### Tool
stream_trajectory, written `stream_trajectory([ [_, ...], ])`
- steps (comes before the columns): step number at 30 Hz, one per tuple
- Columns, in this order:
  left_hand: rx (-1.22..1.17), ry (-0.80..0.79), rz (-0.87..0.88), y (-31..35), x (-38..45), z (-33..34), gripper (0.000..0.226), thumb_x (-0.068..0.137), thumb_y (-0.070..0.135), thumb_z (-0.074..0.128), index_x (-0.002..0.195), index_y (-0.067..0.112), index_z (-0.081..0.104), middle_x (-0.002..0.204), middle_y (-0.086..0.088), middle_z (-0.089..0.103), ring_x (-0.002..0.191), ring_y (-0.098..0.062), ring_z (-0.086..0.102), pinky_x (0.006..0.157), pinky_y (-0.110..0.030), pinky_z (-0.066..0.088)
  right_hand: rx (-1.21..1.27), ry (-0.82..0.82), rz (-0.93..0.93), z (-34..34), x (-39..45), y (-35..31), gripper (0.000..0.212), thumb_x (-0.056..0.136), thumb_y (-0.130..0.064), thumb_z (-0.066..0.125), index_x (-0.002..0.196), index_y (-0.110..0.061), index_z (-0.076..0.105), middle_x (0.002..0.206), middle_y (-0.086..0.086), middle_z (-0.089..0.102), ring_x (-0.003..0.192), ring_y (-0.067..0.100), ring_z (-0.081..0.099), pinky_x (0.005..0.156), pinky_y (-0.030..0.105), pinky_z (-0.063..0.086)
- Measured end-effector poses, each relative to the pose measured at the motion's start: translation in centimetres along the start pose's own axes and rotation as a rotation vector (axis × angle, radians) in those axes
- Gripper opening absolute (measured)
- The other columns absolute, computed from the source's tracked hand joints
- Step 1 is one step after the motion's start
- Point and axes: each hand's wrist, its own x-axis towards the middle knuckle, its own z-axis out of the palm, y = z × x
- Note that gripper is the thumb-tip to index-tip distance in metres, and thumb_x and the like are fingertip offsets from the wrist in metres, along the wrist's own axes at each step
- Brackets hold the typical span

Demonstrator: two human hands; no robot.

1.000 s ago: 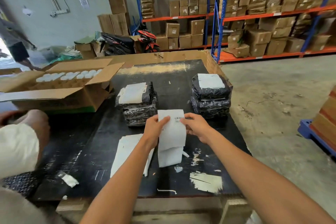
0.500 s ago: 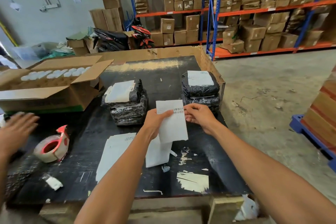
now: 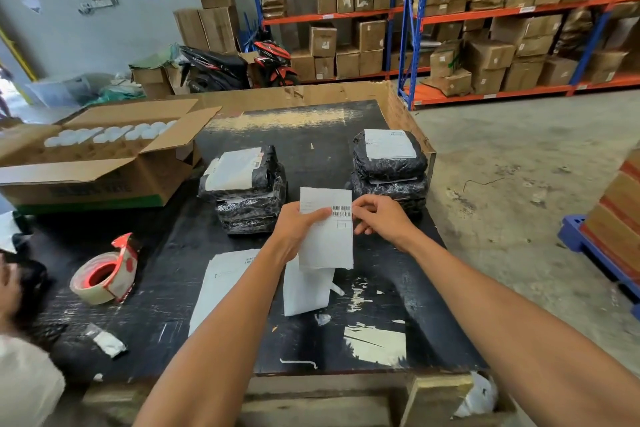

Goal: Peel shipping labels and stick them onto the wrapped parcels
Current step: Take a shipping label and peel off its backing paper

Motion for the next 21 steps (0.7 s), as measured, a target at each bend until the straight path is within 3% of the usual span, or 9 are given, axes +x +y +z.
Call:
stream_trajectory([
  [6, -0.014, -0.026, -0.014, 0.2, 0.0, -0.3, 0.029, 0.084, 0.008, 0.078, 0.112, 0.0, 0.072, 0.105, -0.011, 0.078, 0.094, -0.029, 0.075, 0.082, -0.039, 0.061, -0.002, -0.041, -0.015, 0.0, 0.0, 0.0, 0.012, 0.1, -0.018, 0.061, 0.102, -0.013, 0.072, 0.088, 0.0, 0.077, 0.069, 0.011, 0.07, 0.06, 0.022, 0.047],
  [9, -0.085, -0.059, -0.056, 0.2, 0.0, -0.5, 0.034, 0.084, 0.007, 0.078, 0.116, -0.002, 0.07, 0.11, -0.014, 0.076, 0.098, -0.031, 0.073, 0.087, -0.044, 0.059, 0.179, -0.109, -0.001, 0.2, 0.1, -0.1, 0.013, 0.101, -0.014, 0.059, 0.102, -0.012, 0.072, 0.084, 0.0, 0.074, 0.066, 0.008, 0.063, 0.056, 0.018, 0.042],
  [12, -0.162, -0.117, -0.113, 0.4, -0.2, -0.4, 0.034, 0.086, 0.007, 0.076, 0.117, -0.003, 0.069, 0.111, -0.016, 0.075, 0.094, -0.03, 0.073, 0.081, -0.041, 0.059, 0.417, -0.194, 0.039, 0.2, 0.0, -0.4, 0.015, 0.101, -0.009, 0.057, 0.101, -0.009, 0.072, 0.079, 0.001, 0.068, 0.062, 0.006, 0.055, 0.054, 0.016, 0.038],
  [16, -0.2, -0.142, -0.17, 0.5, -0.3, 0.0, 0.035, 0.086, 0.007, 0.076, 0.119, -0.001, 0.068, 0.112, -0.017, 0.075, 0.091, -0.028, 0.073, 0.075, -0.038, 0.06, 0.5, -0.249, 0.073, 0.5, 0.0, -0.4, 0.017, 0.102, -0.007, 0.055, 0.098, -0.009, 0.072, 0.077, 0.001, 0.063, 0.06, 0.005, 0.05, 0.051, 0.015, 0.034],
  [18, -0.16, -0.109, -0.152, 0.6, -0.1, 0.2, 0.046, 0.084, 0.009, 0.079, 0.126, 0.002, 0.062, 0.118, -0.017, 0.073, 0.098, -0.029, 0.071, 0.077, -0.038, 0.058, 0.498, -0.222, 0.075, 0.6, 0.1, -0.4, 0.016, 0.102, -0.007, 0.055, 0.098, -0.007, 0.071, 0.074, -0.001, 0.063, 0.058, 0.004, 0.049, 0.05, 0.015, 0.033],
  [21, 0.147, 0.067, -0.038, 0.7, 0.5, 1.1, 0.081, 0.076, 0.022, 0.088, 0.143, 0.021, 0.041, 0.124, -0.009, 0.059, 0.107, -0.025, 0.06, 0.086, -0.036, 0.051, 0.44, -0.147, 0.051, 0.6, 0.2, -0.4, 0.02, 0.101, -0.009, 0.056, 0.086, -0.011, 0.068, 0.069, -0.005, 0.06, 0.058, 0.004, 0.048, 0.051, 0.016, 0.033],
])
